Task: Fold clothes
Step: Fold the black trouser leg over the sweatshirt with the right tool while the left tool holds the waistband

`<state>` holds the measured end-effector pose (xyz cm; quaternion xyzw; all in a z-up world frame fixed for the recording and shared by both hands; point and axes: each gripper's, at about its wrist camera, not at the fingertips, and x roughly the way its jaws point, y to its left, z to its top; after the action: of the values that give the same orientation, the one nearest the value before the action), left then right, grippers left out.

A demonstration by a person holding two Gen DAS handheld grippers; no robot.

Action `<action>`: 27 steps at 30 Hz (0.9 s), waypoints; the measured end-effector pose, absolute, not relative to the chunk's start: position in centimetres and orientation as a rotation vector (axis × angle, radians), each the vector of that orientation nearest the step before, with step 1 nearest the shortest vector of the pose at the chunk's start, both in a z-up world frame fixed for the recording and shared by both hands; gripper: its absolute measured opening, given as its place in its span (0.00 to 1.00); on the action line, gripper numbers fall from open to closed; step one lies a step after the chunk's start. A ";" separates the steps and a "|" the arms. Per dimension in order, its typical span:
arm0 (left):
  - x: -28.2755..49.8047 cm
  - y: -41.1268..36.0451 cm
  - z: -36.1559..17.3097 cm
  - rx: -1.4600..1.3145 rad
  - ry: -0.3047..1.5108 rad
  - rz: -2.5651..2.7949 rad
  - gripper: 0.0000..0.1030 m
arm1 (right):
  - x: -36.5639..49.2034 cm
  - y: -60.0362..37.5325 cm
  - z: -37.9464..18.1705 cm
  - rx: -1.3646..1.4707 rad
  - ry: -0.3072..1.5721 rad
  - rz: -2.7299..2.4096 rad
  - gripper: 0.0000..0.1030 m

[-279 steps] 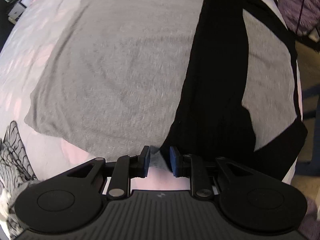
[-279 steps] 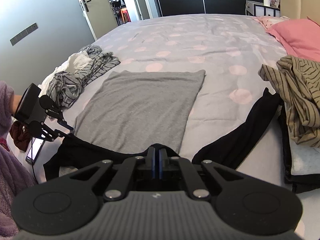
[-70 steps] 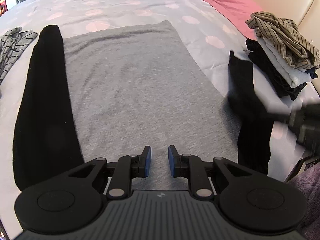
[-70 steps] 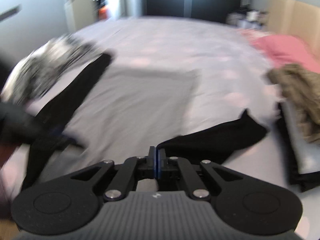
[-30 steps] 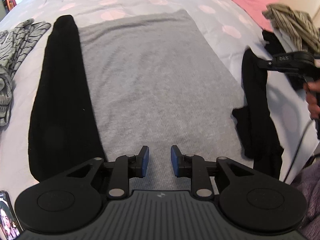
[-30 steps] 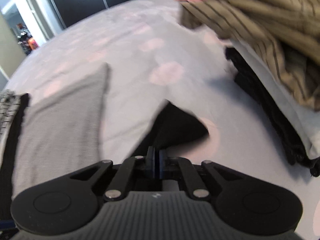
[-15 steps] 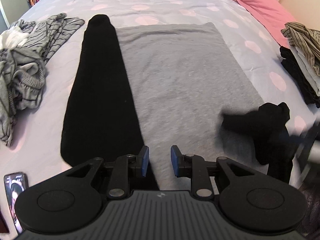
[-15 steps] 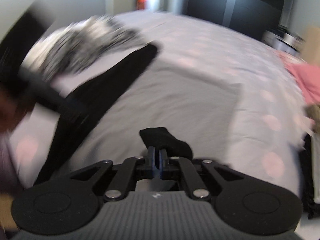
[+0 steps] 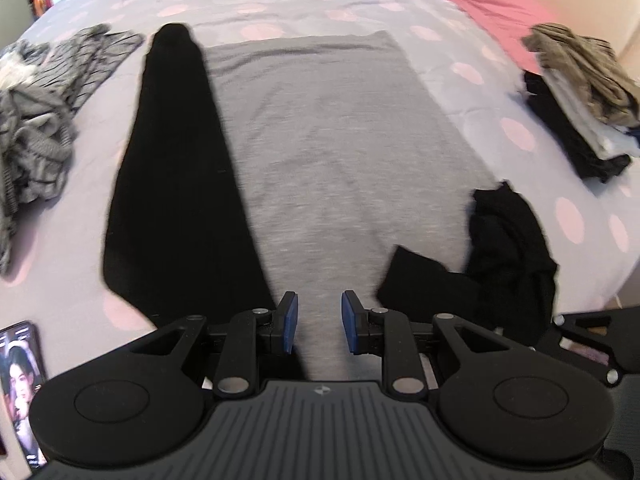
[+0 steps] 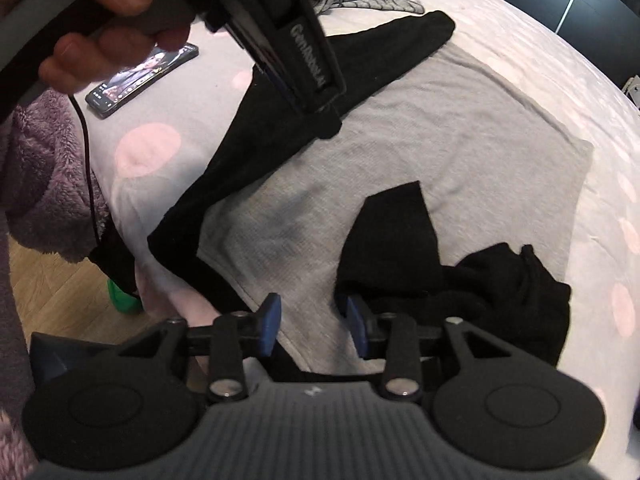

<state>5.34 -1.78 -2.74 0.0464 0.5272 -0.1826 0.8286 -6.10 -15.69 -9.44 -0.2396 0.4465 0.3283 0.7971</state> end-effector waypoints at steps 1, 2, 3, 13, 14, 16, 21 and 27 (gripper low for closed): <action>5.1 -2.2 -2.7 0.097 1.119 -0.414 0.21 | -6.3 -16.0 -9.2 -0.516 0.959 0.696 0.40; 4.9 -2.7 -2.8 0.093 1.122 -0.441 0.21 | -6.5 -16.3 -9.1 -0.522 0.961 0.687 0.41; 4.7 -3.3 -2.9 0.090 1.127 -0.464 0.21 | -6.6 -16.5 -9.0 -0.529 0.963 0.679 0.42; 4.1 -9.4 -6.1 0.193 1.192 -0.538 0.29 | -5.6 -20.1 -8.2 -0.546 0.983 0.579 0.49; 4.2 -9.6 -6.6 0.202 1.198 -0.529 0.29 | -5.3 -20.5 -8.2 -0.540 0.985 0.565 0.49; 4.2 -9.6 -7.1 0.209 1.195 -0.522 0.28 | -4.8 -21.4 -8.3 -0.530 0.991 0.538 0.50; 5.2 -7.5 -6.5 0.091 1.200 -0.520 0.06 | -3.3 -23.5 -8.2 -0.519 0.991 0.476 0.50; 5.8 -4.1 -2.1 0.021 1.093 -0.444 0.05 | -1.9 -24.7 -8.2 -0.509 0.972 0.436 0.51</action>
<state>5.80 -4.08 -2.13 0.0100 0.5152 -0.2094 0.8311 -1.92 -24.67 -8.22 -0.2401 0.4583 0.2057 0.8306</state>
